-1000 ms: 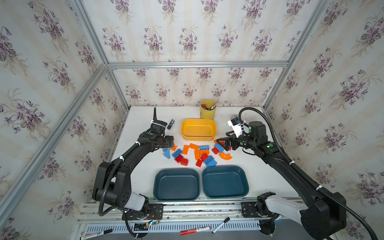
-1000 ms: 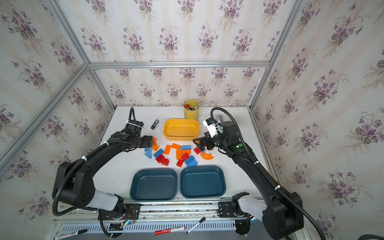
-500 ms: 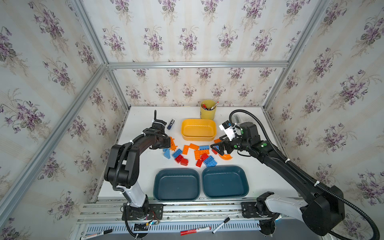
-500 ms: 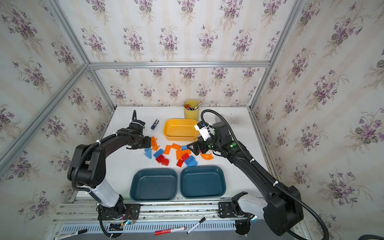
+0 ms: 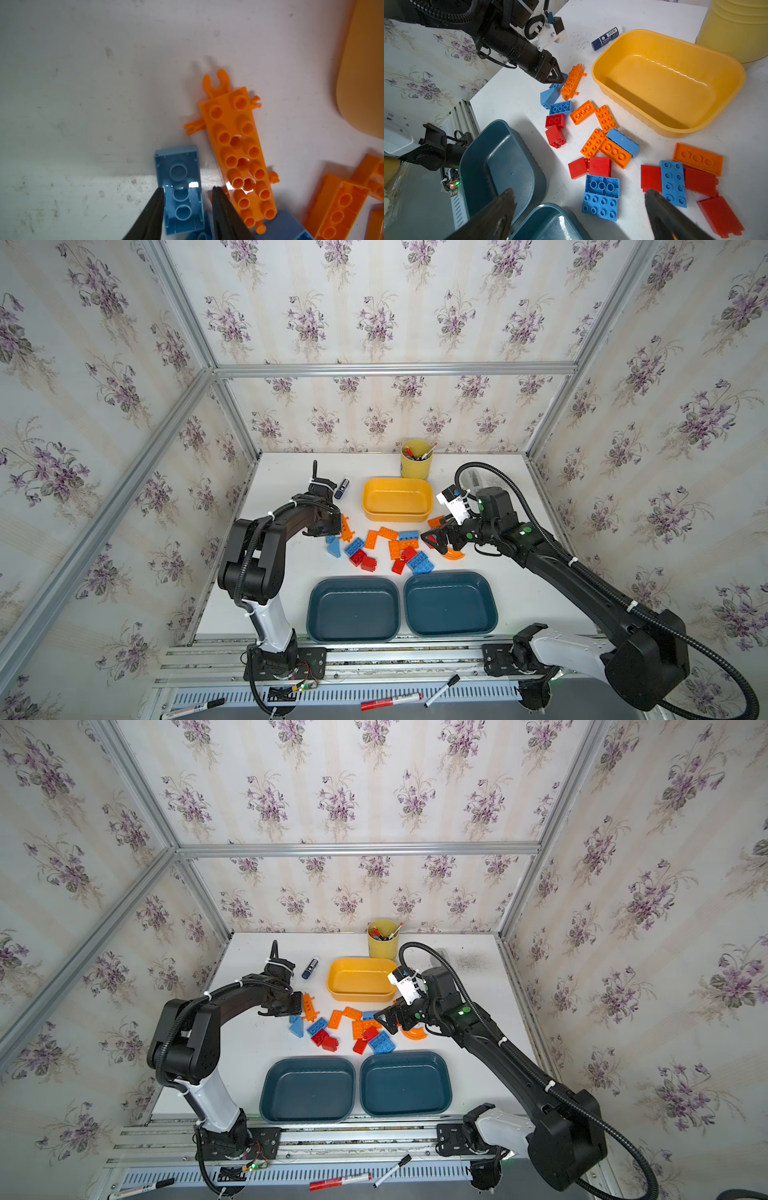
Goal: Sort the legos into containers by color
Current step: 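Lower the left gripper and close it on the light blue 2x3 brick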
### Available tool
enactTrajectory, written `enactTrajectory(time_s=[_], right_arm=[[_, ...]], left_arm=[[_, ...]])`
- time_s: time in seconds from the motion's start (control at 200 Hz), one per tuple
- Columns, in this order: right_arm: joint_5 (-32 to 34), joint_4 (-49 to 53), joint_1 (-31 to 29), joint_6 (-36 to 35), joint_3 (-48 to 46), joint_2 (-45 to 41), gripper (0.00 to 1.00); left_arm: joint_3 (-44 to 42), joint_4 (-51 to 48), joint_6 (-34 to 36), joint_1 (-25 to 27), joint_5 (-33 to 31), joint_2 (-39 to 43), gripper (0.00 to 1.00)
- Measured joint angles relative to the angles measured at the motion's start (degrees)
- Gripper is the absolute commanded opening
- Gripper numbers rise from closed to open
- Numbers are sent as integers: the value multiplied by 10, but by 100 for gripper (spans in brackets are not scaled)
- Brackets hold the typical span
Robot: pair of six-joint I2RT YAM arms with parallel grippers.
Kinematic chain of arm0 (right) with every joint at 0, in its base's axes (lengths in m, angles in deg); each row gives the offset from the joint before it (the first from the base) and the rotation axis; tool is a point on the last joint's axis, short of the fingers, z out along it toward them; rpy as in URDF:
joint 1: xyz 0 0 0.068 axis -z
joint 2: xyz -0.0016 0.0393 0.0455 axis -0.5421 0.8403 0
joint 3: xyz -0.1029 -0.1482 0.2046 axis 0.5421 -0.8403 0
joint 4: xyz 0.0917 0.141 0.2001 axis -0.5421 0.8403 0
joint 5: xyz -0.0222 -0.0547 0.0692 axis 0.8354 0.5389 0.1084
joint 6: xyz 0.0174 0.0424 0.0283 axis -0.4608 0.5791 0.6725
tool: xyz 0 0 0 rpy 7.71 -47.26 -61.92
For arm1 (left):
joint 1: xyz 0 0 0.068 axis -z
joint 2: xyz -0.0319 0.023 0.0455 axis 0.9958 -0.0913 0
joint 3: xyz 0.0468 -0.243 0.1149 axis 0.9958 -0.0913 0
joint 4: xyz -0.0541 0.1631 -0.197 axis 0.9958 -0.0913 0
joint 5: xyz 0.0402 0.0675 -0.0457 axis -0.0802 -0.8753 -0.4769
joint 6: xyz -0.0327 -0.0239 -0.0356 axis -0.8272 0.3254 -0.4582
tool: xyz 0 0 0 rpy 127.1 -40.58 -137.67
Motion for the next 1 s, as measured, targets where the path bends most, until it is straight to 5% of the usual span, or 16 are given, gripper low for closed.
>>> enactTrajectory(time_s=[0.999], right_arm=[[18, 59, -2, -30, 33, 8, 100]], left_arm=[[39, -89, -37, -10, -51, -3, 54]])
